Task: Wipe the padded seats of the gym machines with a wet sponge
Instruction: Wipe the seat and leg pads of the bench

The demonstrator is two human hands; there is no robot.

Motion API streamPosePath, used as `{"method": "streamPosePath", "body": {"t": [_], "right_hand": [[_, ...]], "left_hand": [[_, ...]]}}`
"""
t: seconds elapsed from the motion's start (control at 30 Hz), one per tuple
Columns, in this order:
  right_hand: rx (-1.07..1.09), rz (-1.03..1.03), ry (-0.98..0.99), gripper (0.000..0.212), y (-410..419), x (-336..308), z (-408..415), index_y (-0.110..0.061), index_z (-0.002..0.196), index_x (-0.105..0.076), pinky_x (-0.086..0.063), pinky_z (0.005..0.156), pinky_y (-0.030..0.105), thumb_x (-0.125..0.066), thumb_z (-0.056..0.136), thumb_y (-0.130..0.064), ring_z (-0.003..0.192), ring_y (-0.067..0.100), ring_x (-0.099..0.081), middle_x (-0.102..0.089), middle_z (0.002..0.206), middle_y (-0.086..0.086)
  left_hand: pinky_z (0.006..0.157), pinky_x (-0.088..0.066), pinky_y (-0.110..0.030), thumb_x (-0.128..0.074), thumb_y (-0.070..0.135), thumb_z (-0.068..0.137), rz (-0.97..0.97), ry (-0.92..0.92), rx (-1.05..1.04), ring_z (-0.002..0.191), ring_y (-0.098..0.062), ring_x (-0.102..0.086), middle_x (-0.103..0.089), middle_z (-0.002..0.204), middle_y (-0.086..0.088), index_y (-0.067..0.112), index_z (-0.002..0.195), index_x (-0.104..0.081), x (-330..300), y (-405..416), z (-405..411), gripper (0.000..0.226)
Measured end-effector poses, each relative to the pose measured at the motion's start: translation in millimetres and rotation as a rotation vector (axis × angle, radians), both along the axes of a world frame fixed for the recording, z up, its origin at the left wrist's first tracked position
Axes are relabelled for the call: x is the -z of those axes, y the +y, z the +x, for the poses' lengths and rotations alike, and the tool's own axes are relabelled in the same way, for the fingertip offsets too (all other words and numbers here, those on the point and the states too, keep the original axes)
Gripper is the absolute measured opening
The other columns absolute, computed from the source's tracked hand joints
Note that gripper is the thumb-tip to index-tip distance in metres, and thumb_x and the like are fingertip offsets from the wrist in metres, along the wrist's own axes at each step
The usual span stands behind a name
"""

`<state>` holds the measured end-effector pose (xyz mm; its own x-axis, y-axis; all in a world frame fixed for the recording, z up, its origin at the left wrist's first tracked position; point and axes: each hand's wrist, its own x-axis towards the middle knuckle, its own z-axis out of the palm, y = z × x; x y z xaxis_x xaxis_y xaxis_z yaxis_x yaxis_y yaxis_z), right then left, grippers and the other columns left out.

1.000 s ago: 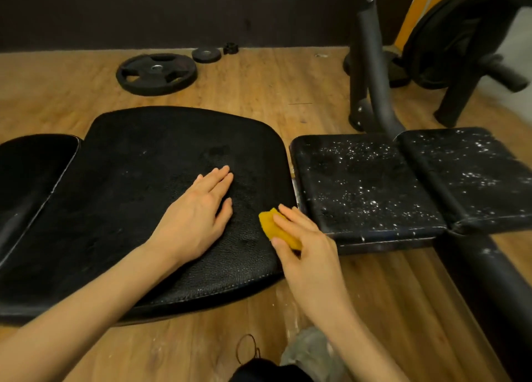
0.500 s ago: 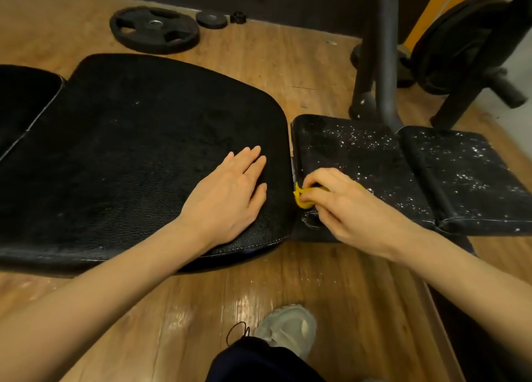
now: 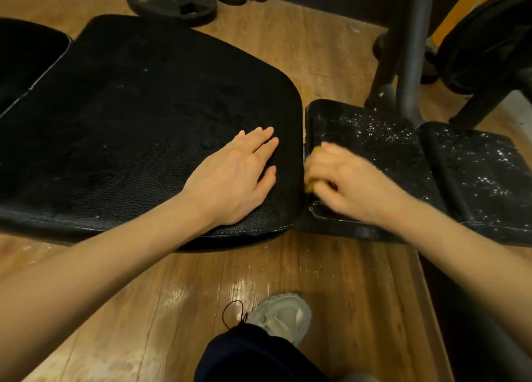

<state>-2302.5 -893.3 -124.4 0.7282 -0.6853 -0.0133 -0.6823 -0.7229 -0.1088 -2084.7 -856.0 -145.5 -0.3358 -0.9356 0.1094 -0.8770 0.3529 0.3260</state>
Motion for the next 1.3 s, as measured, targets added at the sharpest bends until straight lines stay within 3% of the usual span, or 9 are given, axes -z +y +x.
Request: {"method": "streamPosePath", "body": {"t": [0.1, 0.23, 0.33, 0.47, 0.57, 0.87, 0.97, 1.17, 1.3], "right_hand": [[0.075, -0.001, -0.07, 0.035, -9.1, 0.0, 9.2, -0.014, 0.079, -0.068, -0.041, 0.1, 0.043, -0.034, 0.084, -0.024, 0.093, 0.018, -0.057, -0.064, 0.088, 0.0], [-0.053, 0.038, -0.049, 0.031, 27.4, 2.5, -6.9, -0.013, 0.086, -0.07, -0.032, 0.112, 0.037, -0.04, 0.087, -0.02, 0.1, 0.018, -0.058, -0.064, 0.094, 0.0], [-0.029, 0.009, 0.01, 0.033, -4.7, -2.6, -2.0, -0.013, 0.09, -0.07, -0.024, 0.117, 0.032, -0.038, 0.089, -0.023, 0.106, 0.021, -0.058, -0.064, 0.099, 0.002], [0.121, 0.021, -0.004, 0.027, -28.4, 2.2, 7.5, -0.013, 0.091, -0.068, -0.024, 0.119, 0.047, -0.042, 0.09, -0.016, 0.124, 0.019, -0.05, -0.062, 0.107, 0.001], [0.092, 0.033, -0.017, 0.035, -17.4, 4.0, -2.0, -0.015, 0.106, -0.067, -0.024, 0.119, 0.045, -0.037, 0.092, -0.026, 0.134, 0.015, -0.042, -0.058, 0.119, -0.001], [0.04, -0.018, -0.057, 0.033, -26.5, 12.4, -6.2, -0.018, 0.102, -0.065, -0.026, 0.117, 0.038, -0.035, 0.099, -0.03, 0.121, 0.019, -0.051, -0.058, 0.11, -0.001], [0.1, 0.006, -0.12, 0.022, -20.1, 11.7, -3.7, -0.014, 0.111, -0.063, -0.025, 0.118, 0.037, -0.049, 0.097, -0.023, 0.126, 0.021, -0.049, -0.06, 0.117, 0.002], [0.204, -0.045, -0.14, 0.03, -11.8, 10.4, 1.9, -0.011, 0.122, -0.062, -0.027, 0.117, 0.033, -0.059, 0.093, -0.019, 0.137, 0.021, -0.041, -0.058, 0.13, 0.005], [0.374, -0.036, -0.064, 0.03, -69.3, 14.3, 25.7, -0.005, 0.126, -0.057, -0.021, 0.119, 0.036, -0.049, 0.098, -0.012, 0.141, 0.026, -0.034, -0.051, 0.137, 0.011]], "left_hand": [[0.123, -0.005, -0.026, -0.033, 0.037, 0.103, -0.002, 0.012, 0.009, 0.151, -0.012, -0.012, -0.017, 0.163, -0.002, 0.013, 0.154, -0.024, -0.6, 0.3, 0.6, 0.058], [0.122, -0.004, -0.025, -0.033, 0.037, 0.103, -0.017, 0.016, 0.008, 0.151, -0.013, -0.013, -0.017, 0.163, -0.003, 0.013, 0.154, -0.024, 0.1, -0.6, 1.6, 0.058], [0.12, -0.002, -0.022, -0.032, 0.037, 0.103, -0.027, 0.011, 0.009, 0.151, -0.012, -0.012, -0.016, 0.164, -0.002, 0.013, 0.155, -0.023, 0.6, -0.5, 1.7, 0.058], [0.12, -0.002, -0.022, -0.031, 0.038, 0.103, -0.013, 0.013, 0.007, 0.151, -0.01, -0.011, -0.015, 0.164, 0.0, 0.015, 0.155, -0.022, -1.0, 0.5, 2.2, 0.058], [0.12, -0.001, -0.021, -0.029, 0.04, 0.101, -0.016, 0.006, 0.003, 0.15, -0.009, -0.012, -0.014, 0.164, 0.001, 0.016, 0.155, -0.022, 0.5, 0.5, 2.0, 0.059], [0.122, -0.004, -0.024, -0.019, 0.046, 0.099, 0.023, -0.084, 0.001, 0.15, -0.01, -0.014, -0.016, 0.163, 0.002, 0.015, 0.155, -0.024, -2.0, 2.7, -0.6, 0.064], [0.123, -0.005, -0.026, -0.019, 0.046, 0.099, 0.042, -0.085, 0.007, 0.15, -0.011, -0.013, -0.016, 0.164, 0.002, 0.015, 0.155, -0.023, -3.6, 2.8, -0.3, 0.064], [0.121, -0.008, -0.031, -0.02, 0.045, 0.096, -0.016, -0.102, -0.012, 0.148, -0.017, -0.024, -0.026, 0.161, -0.004, 0.012, 0.152, -0.031, -7.0, -1.9, -6.9, 0.066], [0.123, -0.006, -0.034, -0.03, 0.035, 0.102, -0.043, -0.051, -0.035, 0.15, -0.023, -0.017, -0.02, 0.162, -0.013, 0.004, 0.153, -0.024, -10.9, -41.4, -20.8, 0.06]]}}
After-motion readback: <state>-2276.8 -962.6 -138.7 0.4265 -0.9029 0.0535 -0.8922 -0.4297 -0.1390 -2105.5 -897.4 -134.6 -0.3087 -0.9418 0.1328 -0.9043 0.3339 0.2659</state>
